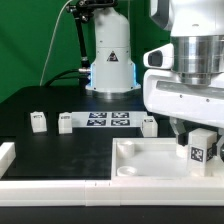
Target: Assemble one leg
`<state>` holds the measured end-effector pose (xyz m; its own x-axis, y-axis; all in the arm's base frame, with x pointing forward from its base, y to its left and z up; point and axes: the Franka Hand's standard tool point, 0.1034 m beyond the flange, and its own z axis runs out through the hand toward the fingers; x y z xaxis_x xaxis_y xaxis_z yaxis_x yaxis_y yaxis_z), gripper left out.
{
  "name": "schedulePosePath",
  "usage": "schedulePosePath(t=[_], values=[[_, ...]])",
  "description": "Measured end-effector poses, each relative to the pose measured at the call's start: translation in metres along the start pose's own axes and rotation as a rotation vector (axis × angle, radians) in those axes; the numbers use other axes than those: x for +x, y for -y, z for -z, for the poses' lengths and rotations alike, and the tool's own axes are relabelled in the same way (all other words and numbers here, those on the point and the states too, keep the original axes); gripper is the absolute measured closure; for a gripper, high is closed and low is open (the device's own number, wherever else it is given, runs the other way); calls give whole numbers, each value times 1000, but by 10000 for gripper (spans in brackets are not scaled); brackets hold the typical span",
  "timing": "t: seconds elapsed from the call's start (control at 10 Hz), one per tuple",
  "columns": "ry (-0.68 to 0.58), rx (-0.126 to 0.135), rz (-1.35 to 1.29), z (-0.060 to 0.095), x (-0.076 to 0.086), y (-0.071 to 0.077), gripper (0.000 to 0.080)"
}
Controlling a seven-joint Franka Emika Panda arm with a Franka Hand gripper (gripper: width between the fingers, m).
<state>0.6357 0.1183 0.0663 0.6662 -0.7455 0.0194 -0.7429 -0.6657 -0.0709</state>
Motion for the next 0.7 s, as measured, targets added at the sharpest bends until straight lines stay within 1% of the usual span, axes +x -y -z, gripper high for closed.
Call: schedulePosePath(t=[0.1,0.2,0.3,0.5,0.7], values=[[-1,1,72,0,1,0,184],[-4,-2,193,0,-1,1,184],[-4,-1,274,1,-3,3,155],[-3,-2,510,0,-6,5,150],[-2,-3,718,1,-5,4,150]])
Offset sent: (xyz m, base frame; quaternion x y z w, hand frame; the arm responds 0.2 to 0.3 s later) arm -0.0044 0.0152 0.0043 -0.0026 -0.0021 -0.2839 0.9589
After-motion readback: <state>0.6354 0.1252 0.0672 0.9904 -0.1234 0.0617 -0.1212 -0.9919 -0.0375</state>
